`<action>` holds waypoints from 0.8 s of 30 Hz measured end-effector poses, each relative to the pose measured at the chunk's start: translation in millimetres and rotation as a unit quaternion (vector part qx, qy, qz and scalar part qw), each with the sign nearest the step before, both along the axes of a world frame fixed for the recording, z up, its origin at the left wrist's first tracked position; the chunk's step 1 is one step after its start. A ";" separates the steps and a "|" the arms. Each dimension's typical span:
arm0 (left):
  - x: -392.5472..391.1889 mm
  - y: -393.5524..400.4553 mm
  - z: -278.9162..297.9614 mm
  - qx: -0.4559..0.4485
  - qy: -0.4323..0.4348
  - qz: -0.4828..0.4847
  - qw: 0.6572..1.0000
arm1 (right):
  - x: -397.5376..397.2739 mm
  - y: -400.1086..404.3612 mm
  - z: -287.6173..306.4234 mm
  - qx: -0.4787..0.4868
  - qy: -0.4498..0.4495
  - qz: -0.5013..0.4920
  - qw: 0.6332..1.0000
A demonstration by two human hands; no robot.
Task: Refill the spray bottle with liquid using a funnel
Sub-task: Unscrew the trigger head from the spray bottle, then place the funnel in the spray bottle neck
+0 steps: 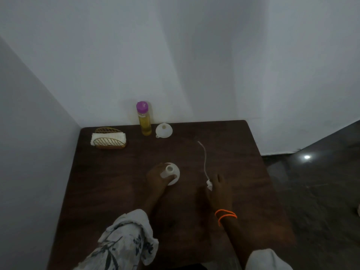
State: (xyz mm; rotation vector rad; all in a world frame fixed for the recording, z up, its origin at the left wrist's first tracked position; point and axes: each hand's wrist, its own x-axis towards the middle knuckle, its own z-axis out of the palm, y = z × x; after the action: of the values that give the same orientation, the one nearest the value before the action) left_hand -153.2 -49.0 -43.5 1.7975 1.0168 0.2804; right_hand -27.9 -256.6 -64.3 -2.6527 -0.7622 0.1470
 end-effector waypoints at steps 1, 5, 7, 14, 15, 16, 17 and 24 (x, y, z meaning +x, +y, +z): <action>-0.4 -0.4 -0.6 -0.002 0.001 0.001 1.000 | -3.2 0.2 -3.0 -0.035 -0.020 0.012 0.999; -1.8 0.0 -1.3 0.008 0.003 -0.004 1.000 | -11.4 4.5 -17.6 -0.125 -0.035 0.034 0.991; -2.3 -1.0 -0.6 0.011 0.013 -0.012 1.000 | -17.3 5.5 -26.5 -0.154 -0.026 0.051 0.986; -4.3 -2.7 -4.9 0.006 0.018 -0.013 1.000 | -33.9 10.0 -38.1 -0.164 -0.002 0.078 0.983; -4.7 -2.4 -4.2 0.006 0.017 -0.015 1.000 | -34.2 10.8 -37.5 -0.162 0.001 0.075 0.984; -5.4 -1.4 -6.0 0.004 0.018 -0.018 1.000 | -34.1 11.5 -36.5 -0.161 0.003 0.073 0.984; -6.1 -0.8 -4.5 0.005 0.024 -0.024 0.999 | -33.9 11.8 -35.4 -0.163 0.005 0.074 0.984; -14.4 12.7 -15.3 -0.013 0.034 -0.042 0.998 | -31.4 12.7 -22.8 -0.125 -0.010 0.099 0.987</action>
State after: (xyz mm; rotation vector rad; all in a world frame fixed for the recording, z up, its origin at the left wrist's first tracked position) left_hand -167.6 -36.3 -58.8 1.8321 0.9858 0.1555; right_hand -59.3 -244.0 -87.1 -2.8083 -1.0795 0.2860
